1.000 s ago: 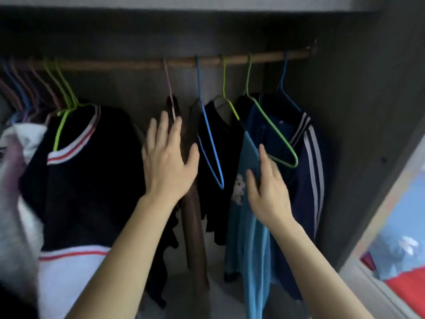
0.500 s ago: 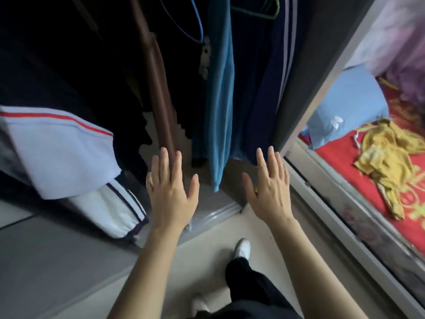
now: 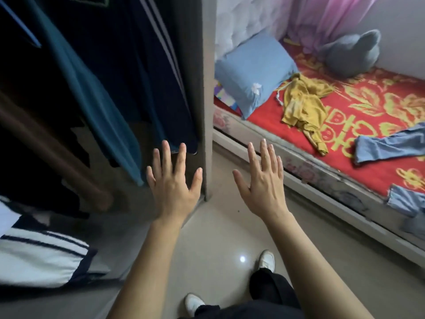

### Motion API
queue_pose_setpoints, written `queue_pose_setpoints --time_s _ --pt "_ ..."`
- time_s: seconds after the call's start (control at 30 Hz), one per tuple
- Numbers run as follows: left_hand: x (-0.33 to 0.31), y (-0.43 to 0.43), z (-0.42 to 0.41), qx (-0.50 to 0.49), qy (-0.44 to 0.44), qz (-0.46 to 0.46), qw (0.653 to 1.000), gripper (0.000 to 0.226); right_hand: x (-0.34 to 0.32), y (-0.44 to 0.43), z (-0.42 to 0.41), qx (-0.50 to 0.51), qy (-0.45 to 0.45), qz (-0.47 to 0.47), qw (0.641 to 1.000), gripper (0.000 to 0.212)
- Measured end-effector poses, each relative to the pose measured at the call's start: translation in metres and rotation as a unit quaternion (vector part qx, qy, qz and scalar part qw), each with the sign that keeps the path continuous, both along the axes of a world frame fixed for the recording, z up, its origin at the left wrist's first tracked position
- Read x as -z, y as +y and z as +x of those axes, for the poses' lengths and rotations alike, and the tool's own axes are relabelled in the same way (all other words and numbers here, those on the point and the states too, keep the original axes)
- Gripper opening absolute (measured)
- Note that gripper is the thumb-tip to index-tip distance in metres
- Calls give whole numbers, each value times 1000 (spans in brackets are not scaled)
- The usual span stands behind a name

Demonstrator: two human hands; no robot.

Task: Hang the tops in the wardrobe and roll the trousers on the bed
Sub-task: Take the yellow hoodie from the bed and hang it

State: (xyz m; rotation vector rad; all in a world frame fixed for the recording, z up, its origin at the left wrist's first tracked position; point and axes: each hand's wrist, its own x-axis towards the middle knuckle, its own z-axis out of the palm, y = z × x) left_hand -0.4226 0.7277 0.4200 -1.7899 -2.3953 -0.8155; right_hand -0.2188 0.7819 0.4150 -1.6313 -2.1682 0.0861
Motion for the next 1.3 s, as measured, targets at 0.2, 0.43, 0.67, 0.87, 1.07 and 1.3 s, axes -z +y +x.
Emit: queue_pose_setpoints --time_s 0.2,0.43,0.67,0.87,1.07,1.3 --pt "0 85 103 99 20 -8 995 73 3 51 110 97 41 0 994 73" --pt "7 205 229 165 66 -56 982 77 17 145 243 160 72 -27 984 77" --pt "5 305 310 199 95 -80 972 76 23 236 341 208 77 -47 974 79" --pt "36 394 318 201 107 -110 967 75 53 321 354 215 99 -68 969 88" --pt "89 538 328 214 63 -156 962 76 93 442 361 214 65 -100 969 95" --pt "132 726 341 252 36 -240 937 77 123 613 371 273 74 -172 944 101"
